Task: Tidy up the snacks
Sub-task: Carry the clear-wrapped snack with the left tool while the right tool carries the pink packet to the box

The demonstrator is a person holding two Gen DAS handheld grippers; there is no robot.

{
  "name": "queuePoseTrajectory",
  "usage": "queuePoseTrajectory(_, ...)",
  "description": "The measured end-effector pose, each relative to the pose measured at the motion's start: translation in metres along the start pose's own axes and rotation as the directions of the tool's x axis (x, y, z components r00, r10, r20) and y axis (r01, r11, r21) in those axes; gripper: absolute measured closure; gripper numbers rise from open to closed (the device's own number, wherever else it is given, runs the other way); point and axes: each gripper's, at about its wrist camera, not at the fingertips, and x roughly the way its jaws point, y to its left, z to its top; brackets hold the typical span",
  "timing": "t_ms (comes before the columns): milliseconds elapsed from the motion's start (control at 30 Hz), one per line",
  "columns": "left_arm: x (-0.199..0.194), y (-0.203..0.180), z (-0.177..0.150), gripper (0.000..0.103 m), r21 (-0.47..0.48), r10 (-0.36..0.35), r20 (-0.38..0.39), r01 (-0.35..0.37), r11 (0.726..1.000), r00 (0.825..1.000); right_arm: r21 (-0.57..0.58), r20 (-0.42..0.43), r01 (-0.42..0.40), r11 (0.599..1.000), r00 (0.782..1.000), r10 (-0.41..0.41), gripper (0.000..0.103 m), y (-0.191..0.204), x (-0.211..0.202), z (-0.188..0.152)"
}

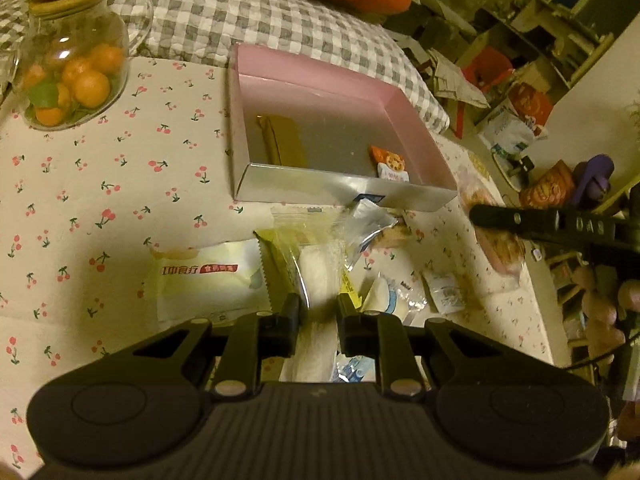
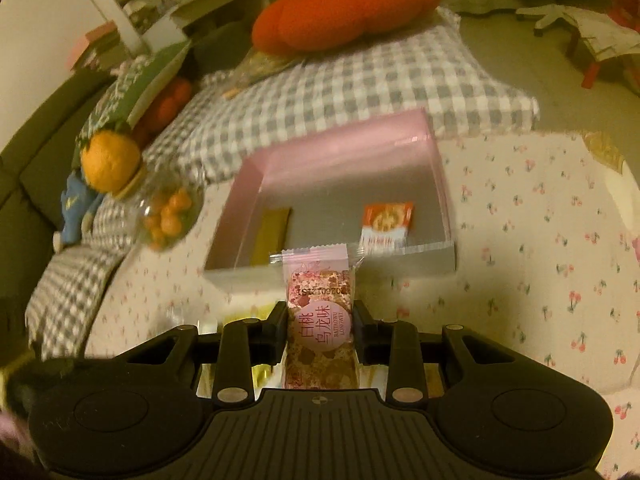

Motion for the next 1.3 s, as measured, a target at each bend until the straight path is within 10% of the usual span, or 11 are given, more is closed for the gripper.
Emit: queuePoseTrajectory(1300,0.019,-0.031,0.098,0.092,-0.037,-0.100,0.104,0.104,0.994,0.990,0.124,0.032,0.148,0.981,0.988,-0.153,0.070,-0.049,0.114,0.099)
